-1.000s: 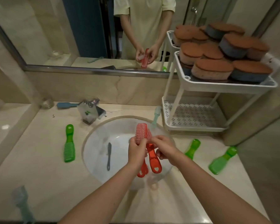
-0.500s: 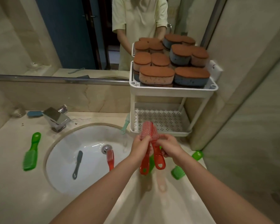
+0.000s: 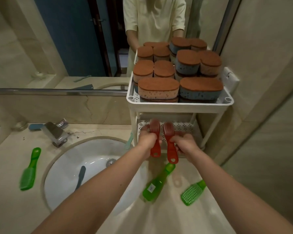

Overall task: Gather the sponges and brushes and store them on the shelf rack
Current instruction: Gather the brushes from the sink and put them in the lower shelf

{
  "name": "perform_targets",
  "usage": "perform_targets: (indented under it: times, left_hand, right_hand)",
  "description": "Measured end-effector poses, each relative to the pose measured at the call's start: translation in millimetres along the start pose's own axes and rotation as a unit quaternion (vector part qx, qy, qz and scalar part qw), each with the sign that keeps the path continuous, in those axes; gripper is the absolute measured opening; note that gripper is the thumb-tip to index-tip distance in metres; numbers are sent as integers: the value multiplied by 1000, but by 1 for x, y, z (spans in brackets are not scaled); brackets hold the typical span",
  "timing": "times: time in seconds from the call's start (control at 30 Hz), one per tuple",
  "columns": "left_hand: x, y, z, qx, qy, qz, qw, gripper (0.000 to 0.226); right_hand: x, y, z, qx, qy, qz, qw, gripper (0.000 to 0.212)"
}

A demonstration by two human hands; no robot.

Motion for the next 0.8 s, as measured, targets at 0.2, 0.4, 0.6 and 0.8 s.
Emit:
perform_targets:
  times: [0.2, 0.4, 0.6, 0.8]
  left_hand:
    - [39, -8, 1, 65, -8, 30, 997, 53]
    - [71, -11, -11, 83, 19, 62, 994, 46]
    - [92, -19, -22, 58, 9, 56, 997, 37]
    - [100, -19, -25, 59, 21, 35, 997, 37]
  right_hand:
    - [44, -12, 1, -6, -23, -14, 1000, 14]
    - [83, -19, 9, -31, -24, 13, 999, 23]
    - [110, -25, 19, -60, -2, -19, 998, 25]
    - [123, -31, 23, -75, -15, -25, 997, 18]
Point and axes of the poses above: each hand's wrist, its own x-axis towards the middle knuckle, its own y-axis out of the back of the hand, z = x × y, the point moved 1 cm from there along x, towards the middle knuckle, and after that the axes turned 3 degrees about x, right-handed, at the moved point
